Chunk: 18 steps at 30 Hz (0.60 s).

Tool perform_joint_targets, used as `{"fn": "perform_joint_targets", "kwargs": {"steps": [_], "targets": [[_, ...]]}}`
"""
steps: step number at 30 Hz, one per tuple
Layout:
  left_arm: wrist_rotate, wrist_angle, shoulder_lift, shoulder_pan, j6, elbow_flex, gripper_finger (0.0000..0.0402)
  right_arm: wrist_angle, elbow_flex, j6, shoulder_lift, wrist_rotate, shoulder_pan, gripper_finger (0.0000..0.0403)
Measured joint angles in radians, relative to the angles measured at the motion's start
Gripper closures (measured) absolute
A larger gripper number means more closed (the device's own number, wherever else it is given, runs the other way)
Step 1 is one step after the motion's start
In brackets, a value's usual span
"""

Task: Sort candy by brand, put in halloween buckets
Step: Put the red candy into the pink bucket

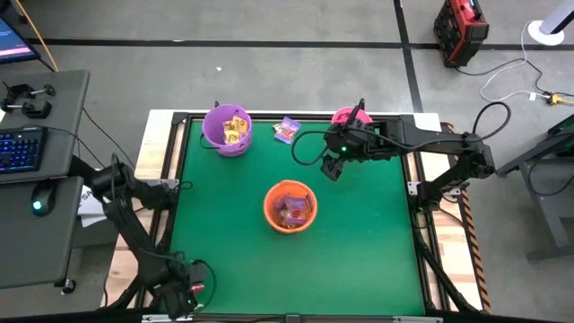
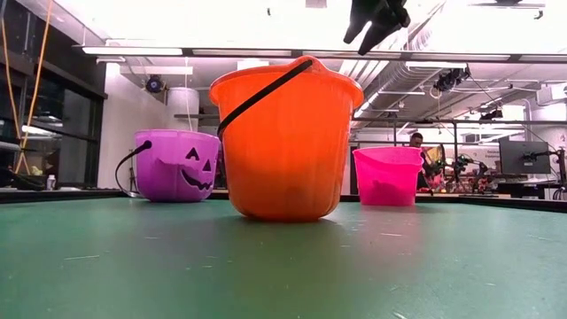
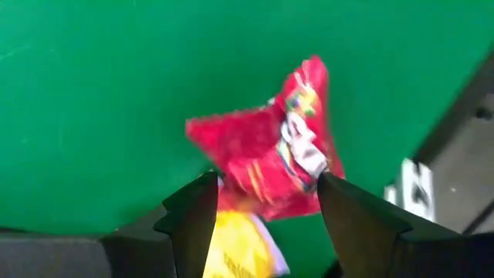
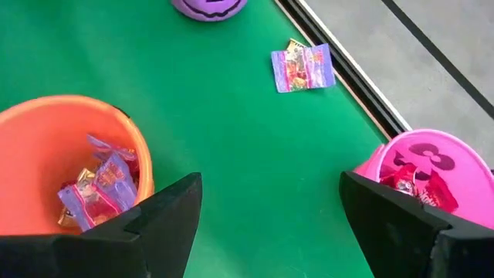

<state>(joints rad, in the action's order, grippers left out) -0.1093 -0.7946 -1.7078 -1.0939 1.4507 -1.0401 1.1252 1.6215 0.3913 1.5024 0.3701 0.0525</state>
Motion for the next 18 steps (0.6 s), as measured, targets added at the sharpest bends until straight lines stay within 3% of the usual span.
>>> {"fn": "perform_joint_targets", "kwargs": {"steps": [6,9,12,13,18], "targets": [[-0.037,0.010,-0.071,0.008,0.005,-0.002,0.0198,-0.001,0.000,0.005,0.000,0.004,0.000,0.0103],[-0.034,0.019,-0.068,0.027,0.011,-0.002,0.0254,0.000,0.000,0.012,0.000,0.004,0.000,0.0103],[0.029,0.020,-0.019,0.059,0.014,0.001,0.0361,0.000,0.000,0.011,0.000,0.004,0.000,0.0103],[0.067,0.021,0.009,0.072,0.020,0.001,0.0378,0.000,0.000,0.006,0.000,0.004,0.000,0.0103],[0.257,-0.031,0.207,0.159,-0.004,0.001,0.0384,0.020,0.000,-0.054,0.000,0.004,0.000,0.0103]]}}
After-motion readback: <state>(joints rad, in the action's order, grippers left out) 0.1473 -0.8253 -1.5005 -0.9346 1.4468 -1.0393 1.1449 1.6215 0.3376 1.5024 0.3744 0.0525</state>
